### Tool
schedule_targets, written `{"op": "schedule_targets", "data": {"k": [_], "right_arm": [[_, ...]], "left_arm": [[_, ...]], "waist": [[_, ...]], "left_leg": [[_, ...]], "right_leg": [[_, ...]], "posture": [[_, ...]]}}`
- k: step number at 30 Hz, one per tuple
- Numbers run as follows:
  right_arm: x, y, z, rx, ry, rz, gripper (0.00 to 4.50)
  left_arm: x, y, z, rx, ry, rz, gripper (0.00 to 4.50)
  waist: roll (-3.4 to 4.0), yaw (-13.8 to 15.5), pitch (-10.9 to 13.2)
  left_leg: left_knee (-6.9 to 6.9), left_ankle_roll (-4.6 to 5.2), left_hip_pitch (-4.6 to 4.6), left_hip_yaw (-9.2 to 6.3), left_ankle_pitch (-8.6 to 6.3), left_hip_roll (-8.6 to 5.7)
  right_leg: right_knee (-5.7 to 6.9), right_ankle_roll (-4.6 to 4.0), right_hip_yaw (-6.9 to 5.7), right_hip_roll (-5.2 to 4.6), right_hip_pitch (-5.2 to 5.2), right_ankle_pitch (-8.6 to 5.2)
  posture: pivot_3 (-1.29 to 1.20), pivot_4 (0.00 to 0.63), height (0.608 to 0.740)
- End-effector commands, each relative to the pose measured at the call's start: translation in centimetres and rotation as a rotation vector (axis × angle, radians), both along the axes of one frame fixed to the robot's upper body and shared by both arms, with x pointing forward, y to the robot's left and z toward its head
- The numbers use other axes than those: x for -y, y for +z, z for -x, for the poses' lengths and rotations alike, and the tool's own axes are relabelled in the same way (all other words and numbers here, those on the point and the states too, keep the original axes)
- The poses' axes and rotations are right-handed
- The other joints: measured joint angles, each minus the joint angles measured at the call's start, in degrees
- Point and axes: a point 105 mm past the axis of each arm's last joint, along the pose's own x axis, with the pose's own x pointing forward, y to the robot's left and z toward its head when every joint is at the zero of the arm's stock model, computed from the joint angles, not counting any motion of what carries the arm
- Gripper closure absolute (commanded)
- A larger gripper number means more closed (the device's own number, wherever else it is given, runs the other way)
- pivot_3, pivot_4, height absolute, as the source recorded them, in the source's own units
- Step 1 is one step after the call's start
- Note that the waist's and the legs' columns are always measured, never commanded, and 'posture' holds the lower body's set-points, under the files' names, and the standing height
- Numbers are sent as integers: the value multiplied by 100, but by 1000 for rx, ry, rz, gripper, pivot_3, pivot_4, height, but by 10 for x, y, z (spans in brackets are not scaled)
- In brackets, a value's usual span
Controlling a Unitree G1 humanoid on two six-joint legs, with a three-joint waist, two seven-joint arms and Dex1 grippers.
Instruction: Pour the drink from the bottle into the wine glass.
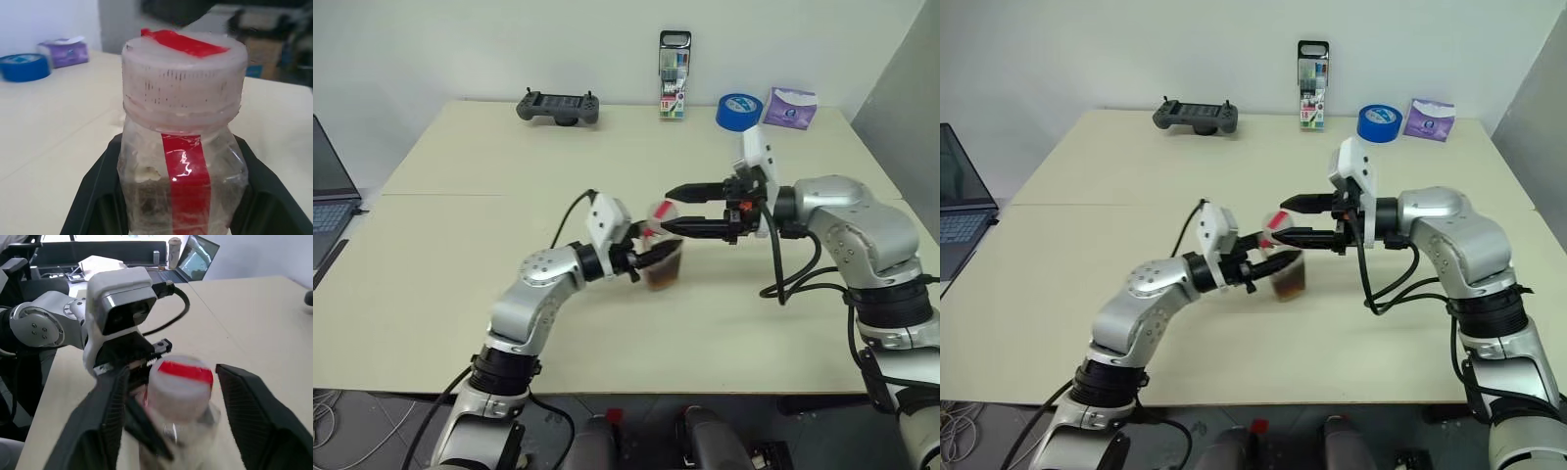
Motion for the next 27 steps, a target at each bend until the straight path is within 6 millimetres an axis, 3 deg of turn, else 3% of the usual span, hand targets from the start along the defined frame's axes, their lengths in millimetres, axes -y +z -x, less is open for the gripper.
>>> {"op": "schedule_targets", "data": {"k": [1, 6, 9, 15, 27], "right_arm": [[-1, 33, 9, 133, -41, -48, 356], [0, 51, 13, 181, -179, -82, 356], [0, 39, 0, 143, -403, -89, 356], [-15, 15, 8, 40, -635, -66, 356], [-36, 8, 5, -24, -848, -186, 356]], "left_arm": [[3, 10, 2, 40, -13, 21, 2539], [5, 9, -1, 38, -25, 19, 2539], [5, 10, -4, 50, -23, 15, 2539], [1, 18, -15, 111, 25, 23, 2540], [13, 18, -18, 121, -17, 40, 2540]], "waist": [[0, 1, 0], [0, 6, 0], [0, -6, 0], [1, 1, -1], [3, -15, -2]], "left_leg": [[0, 0, -1, 0, 0, 0], [3, -2, -9, -2, 1, -4], [3, -2, -7, -3, 1, -2], [2, -6, -17, -7, 3, -2], [2, -7, -16, -5, 4, -9]], "right_leg": [[-1, 0, 0, 0, 0, 0], [-3, 0, 1, -9, -3, 0], [0, 0, 4, -9, -2, 0], [3, -1, 10, -9, -13, 0], [2, -1, 3, -11, -12, 0]], "posture": [[0, 150, 740], [0, 150, 740], [0, 150, 740], [0, 150, 740], [0, 150, 740]]}}
